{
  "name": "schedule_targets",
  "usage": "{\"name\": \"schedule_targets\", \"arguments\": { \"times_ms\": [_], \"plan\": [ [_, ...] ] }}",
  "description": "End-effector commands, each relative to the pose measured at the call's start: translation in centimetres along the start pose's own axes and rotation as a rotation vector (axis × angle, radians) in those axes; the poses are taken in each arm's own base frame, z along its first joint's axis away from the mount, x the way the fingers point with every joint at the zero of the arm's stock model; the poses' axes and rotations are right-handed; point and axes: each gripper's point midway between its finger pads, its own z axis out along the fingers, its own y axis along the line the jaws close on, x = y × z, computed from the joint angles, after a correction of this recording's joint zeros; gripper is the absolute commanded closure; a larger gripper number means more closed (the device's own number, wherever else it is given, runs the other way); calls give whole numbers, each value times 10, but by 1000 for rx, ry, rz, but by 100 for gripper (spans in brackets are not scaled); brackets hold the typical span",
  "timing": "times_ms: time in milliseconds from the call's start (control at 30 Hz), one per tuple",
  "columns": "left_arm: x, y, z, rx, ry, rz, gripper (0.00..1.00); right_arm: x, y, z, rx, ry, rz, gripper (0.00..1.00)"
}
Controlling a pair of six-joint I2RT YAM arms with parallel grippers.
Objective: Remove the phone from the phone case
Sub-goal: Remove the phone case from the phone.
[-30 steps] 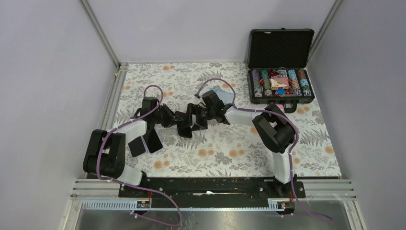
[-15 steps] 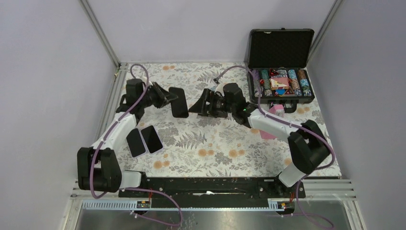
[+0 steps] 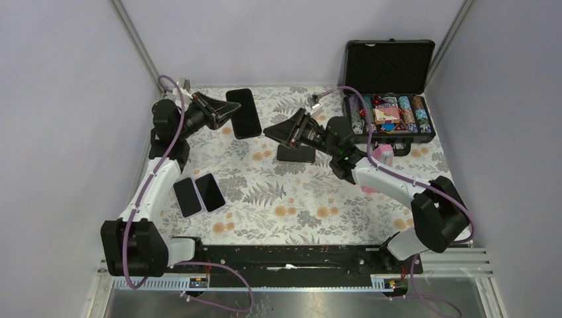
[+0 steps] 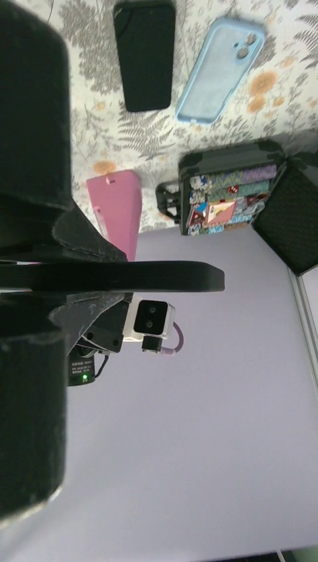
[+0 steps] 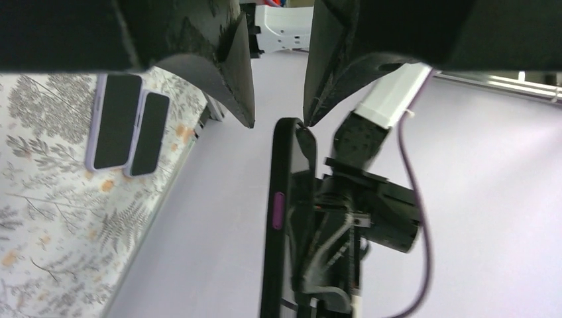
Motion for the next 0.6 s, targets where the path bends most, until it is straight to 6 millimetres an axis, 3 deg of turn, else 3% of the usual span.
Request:
{"name": "schedule_targets", "arguments": {
  "times_ms": [0, 167, 300, 467, 567],
  "plan": [
    [3, -53, -17, 180, 13, 7, 100, -20, 53, -10, -150, -93, -37, 60],
    [2, -68, -19, 247, 12, -40, 100, -18, 58, -7, -170, -67, -35, 49],
    [1, -75, -19, 290, 23, -54, 100, -15, 62, -3, -205, -37, -17, 51],
    [-1, -68, -17, 275, 13, -76, 100, -16, 73, -1, -266, -33, -4, 56],
    [-2, -64, -17, 268, 3, -86, 100, -18, 79, -5, -290, -48, -39, 45]
  ]
}}
